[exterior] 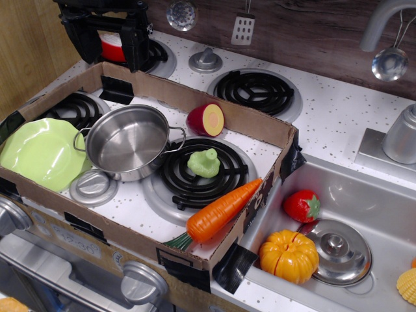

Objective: Put broccoli in pot

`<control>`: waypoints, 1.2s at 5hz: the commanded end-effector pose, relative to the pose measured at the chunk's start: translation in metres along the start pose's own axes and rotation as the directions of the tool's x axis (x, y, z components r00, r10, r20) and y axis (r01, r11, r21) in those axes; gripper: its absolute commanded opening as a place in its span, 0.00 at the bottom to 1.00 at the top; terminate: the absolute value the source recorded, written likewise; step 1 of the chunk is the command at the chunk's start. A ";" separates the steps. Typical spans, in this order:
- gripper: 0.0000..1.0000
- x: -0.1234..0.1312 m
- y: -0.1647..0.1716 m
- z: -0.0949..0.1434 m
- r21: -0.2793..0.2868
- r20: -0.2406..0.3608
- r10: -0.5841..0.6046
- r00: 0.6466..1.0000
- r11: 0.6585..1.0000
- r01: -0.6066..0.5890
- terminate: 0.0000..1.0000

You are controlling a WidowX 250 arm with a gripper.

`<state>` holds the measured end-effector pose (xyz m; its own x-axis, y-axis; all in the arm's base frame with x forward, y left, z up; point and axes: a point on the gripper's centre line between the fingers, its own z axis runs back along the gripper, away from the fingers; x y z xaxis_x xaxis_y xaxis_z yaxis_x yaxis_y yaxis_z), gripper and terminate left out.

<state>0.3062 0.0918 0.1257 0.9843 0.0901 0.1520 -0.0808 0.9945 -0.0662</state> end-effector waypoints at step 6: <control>1.00 -0.020 -0.092 0.012 -0.117 0.116 -0.038 0.993 0.992 0.052 0.00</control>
<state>0.2892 -0.0037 0.1299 0.9704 0.0585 0.2341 -0.0169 0.9842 -0.1763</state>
